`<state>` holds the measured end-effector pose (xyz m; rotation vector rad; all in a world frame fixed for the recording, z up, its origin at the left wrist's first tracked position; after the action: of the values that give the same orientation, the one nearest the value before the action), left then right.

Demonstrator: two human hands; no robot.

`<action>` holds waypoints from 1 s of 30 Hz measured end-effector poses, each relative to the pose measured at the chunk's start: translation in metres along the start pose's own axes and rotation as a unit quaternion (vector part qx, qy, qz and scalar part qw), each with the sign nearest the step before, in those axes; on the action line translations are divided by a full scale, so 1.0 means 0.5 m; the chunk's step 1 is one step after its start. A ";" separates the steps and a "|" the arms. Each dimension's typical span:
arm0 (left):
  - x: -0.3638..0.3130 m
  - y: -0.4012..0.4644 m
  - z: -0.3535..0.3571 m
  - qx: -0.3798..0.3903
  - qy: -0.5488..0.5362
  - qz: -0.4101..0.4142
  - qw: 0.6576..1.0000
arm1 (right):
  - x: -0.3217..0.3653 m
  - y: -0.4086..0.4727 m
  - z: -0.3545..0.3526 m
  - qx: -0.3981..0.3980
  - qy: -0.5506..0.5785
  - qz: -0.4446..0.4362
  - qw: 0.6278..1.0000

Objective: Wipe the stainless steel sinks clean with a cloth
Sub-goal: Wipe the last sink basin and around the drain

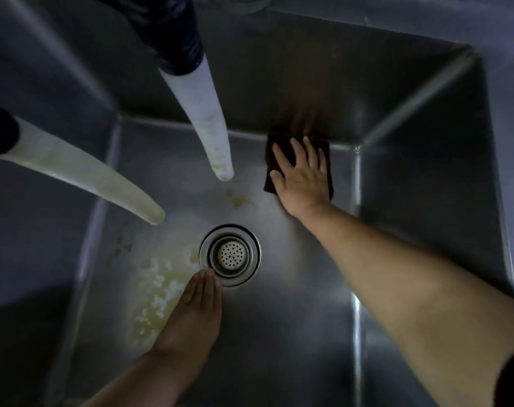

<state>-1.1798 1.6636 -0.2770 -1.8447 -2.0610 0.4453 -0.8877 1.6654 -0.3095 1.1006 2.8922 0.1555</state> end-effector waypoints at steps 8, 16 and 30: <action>-0.010 0.004 -0.007 0.021 0.020 -0.010 1.000 | 0.149 -0.161 -0.018 0.062 0.072 -0.211 0.973; -0.003 0.003 0.015 0.025 0.034 0.005 0.999 | 0.062 0.019 0.007 0.000 0.028 -0.119 0.992; -0.014 0.001 -0.060 0.090 0.013 -0.057 0.994 | 0.116 -0.063 -0.029 0.048 0.056 -0.137 0.988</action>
<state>-1.1653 1.6571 -0.2509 -1.6119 -2.0254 0.5542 -0.9530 1.6794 -0.2987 0.7143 3.1424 0.0691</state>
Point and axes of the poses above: each hand's wrist, its own y-axis towards the middle knuckle, its own z-axis out of the palm, x = y × z, the point moved 3 cm from there along y, towards the middle knuckle, and after that the axes turned 15 degrees about -x, right-handed, at the moved point
